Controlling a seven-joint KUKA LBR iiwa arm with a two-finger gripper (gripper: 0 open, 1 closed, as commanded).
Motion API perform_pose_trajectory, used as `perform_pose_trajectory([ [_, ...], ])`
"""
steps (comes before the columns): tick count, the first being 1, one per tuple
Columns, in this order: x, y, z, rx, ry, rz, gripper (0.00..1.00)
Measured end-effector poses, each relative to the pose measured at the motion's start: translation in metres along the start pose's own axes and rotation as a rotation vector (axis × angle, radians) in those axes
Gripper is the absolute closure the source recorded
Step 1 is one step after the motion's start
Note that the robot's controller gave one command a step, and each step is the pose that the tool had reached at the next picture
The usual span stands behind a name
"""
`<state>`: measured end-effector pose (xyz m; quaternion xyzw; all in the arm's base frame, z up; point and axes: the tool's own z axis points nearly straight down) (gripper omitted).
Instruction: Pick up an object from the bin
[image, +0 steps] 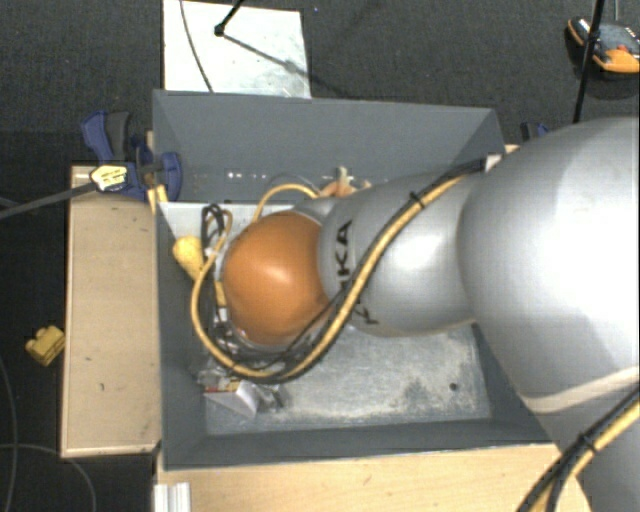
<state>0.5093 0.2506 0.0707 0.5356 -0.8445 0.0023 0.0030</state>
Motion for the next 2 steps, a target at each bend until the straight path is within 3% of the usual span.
perform_pose_trajectory([
  [2, 0.002, 0.000, -0.016, -0.001, 0.001, 0.004, 1.00],
])
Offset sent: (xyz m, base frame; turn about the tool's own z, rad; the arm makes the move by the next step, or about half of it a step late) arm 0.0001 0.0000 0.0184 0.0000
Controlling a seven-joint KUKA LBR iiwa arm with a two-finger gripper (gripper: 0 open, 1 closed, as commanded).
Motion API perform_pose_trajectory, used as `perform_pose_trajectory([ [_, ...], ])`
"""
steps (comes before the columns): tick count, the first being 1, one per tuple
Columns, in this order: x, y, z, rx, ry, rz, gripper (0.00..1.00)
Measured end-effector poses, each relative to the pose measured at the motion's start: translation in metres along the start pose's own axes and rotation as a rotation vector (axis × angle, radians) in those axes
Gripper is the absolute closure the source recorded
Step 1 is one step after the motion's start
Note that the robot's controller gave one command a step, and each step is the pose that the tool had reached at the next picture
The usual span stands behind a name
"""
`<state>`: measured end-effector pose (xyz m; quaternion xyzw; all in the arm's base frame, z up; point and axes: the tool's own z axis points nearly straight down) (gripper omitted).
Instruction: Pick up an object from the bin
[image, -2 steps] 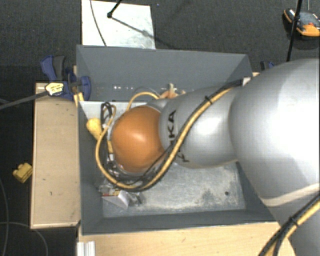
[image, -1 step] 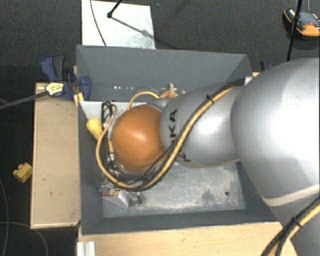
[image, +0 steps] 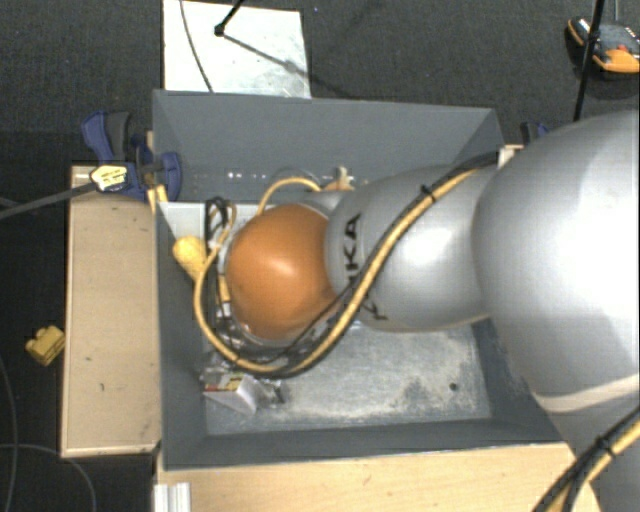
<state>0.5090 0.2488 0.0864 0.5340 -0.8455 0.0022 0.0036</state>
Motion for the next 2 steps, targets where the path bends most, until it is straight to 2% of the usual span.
perform_pose_trajectory([
  [2, -0.0010, -0.0001, -0.0181, 0.002, -0.009, 0.004, 1.00],
])
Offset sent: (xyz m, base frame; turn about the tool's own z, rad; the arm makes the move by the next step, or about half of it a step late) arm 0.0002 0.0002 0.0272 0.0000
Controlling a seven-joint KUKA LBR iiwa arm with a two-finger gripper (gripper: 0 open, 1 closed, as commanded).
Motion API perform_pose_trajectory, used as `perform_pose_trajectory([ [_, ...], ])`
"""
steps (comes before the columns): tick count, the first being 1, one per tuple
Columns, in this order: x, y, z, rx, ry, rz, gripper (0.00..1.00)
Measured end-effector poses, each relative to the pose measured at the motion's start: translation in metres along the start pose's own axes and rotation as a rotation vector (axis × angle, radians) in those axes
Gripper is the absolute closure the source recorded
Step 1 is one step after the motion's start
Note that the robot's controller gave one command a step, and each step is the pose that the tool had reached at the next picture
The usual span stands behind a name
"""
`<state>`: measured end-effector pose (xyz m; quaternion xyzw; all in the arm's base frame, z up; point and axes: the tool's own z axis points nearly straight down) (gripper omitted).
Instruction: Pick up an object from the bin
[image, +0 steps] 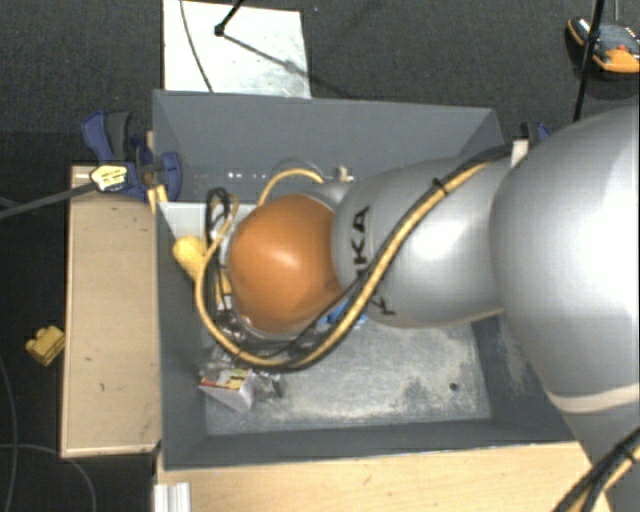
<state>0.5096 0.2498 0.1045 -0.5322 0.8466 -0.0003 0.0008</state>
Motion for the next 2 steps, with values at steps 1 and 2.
perform_pose_trajectory([
  [1, -0.0011, 0.0000, -0.0044, 0.001, -0.004, 0.000, 1.00],
  [2, -0.0002, 0.0010, -0.0098, -0.003, 0.000, 0.002, 1.00],
])
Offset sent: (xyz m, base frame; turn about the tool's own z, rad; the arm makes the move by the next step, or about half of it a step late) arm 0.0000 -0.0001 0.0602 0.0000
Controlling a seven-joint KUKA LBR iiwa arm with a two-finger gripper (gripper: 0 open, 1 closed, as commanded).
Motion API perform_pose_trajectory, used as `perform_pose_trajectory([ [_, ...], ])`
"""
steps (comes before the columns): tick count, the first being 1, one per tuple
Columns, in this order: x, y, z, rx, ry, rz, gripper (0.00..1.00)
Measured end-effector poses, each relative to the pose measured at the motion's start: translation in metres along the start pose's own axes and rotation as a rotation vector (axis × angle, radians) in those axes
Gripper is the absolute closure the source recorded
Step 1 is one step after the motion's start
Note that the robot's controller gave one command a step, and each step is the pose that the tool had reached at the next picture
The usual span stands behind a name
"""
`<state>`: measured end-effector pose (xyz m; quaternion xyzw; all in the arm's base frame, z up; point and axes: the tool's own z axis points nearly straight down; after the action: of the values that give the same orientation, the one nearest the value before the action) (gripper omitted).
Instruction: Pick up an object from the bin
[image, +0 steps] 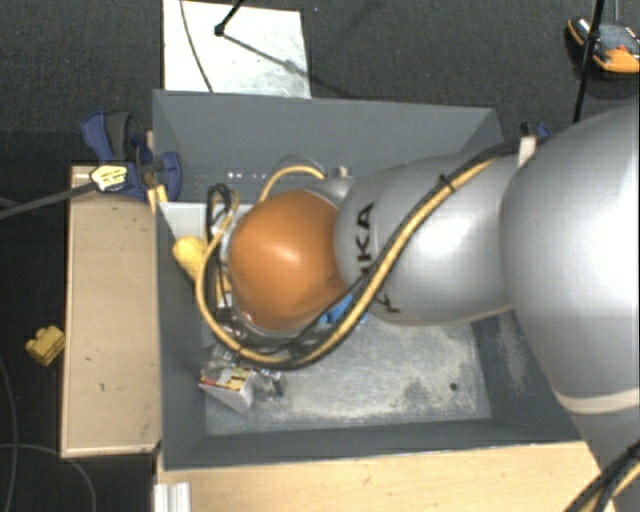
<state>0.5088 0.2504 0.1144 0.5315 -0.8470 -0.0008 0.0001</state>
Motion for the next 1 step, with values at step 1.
perform_pose_trajectory([
  [1, 0.0003, 0.0004, -0.0164, -0.002, 0.002, 0.001, 1.00],
])
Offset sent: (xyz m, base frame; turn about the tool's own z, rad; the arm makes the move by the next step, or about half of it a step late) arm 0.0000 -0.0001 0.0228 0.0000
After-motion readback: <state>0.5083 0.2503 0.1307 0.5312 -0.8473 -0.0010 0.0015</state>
